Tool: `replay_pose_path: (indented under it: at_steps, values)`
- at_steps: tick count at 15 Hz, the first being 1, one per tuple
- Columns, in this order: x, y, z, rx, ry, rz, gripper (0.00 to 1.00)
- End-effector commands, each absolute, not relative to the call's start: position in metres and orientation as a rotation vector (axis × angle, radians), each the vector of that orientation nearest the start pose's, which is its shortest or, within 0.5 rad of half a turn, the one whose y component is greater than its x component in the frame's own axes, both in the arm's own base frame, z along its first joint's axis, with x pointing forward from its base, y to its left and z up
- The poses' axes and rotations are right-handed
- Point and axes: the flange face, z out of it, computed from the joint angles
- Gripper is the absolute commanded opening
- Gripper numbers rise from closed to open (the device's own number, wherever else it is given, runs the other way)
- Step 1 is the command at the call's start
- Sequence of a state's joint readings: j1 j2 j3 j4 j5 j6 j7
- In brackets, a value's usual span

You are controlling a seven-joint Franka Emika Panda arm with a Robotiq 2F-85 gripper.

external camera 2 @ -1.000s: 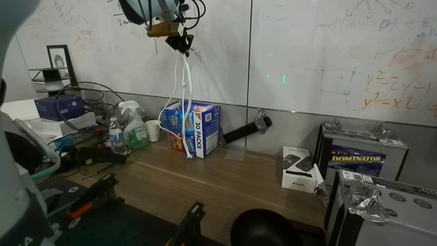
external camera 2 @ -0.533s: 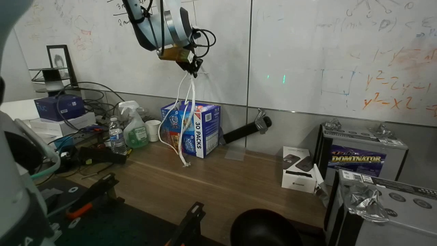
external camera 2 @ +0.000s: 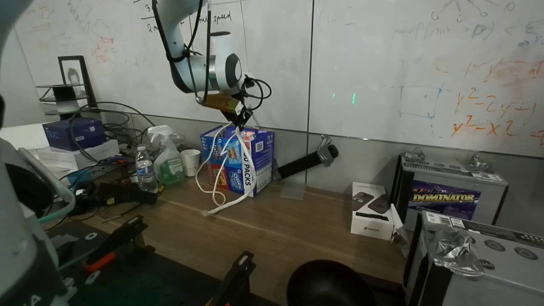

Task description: Put the white strings inside the box.

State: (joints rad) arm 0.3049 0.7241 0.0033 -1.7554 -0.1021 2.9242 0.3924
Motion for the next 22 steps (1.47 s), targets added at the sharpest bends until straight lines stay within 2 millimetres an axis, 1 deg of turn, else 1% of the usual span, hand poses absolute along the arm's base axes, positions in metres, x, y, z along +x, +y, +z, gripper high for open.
replay_pose_path:
  at_steps: [1,4,5,6,9,12,13,15,18,22]
  values:
    - [0.678,0.222,0.173,-2.973,-0.031,-0.581,0.03]
    - [0.680,0.224,0.143,-3.017,-0.050,-0.494,0.03]
    - [0.678,0.225,0.130,-3.039,-0.065,-0.453,0.03]
    - [0.678,0.225,0.122,-3.052,-0.073,-0.418,0.03]
    - [0.669,0.224,0.088,-3.127,-0.121,-0.238,0.03]
    - [0.661,0.224,0.064,-3.175,-0.158,-0.105,0.03]
    - [0.661,0.226,0.061,-3.183,-0.166,-0.078,0.03]
    - [0.660,0.232,0.061,-3.190,-0.184,-0.051,0.03]
    - [0.664,0.240,0.070,-3.195,-0.201,-0.049,0.03]
    - [0.669,0.246,0.080,-3.197,-0.210,-0.055,0.03]
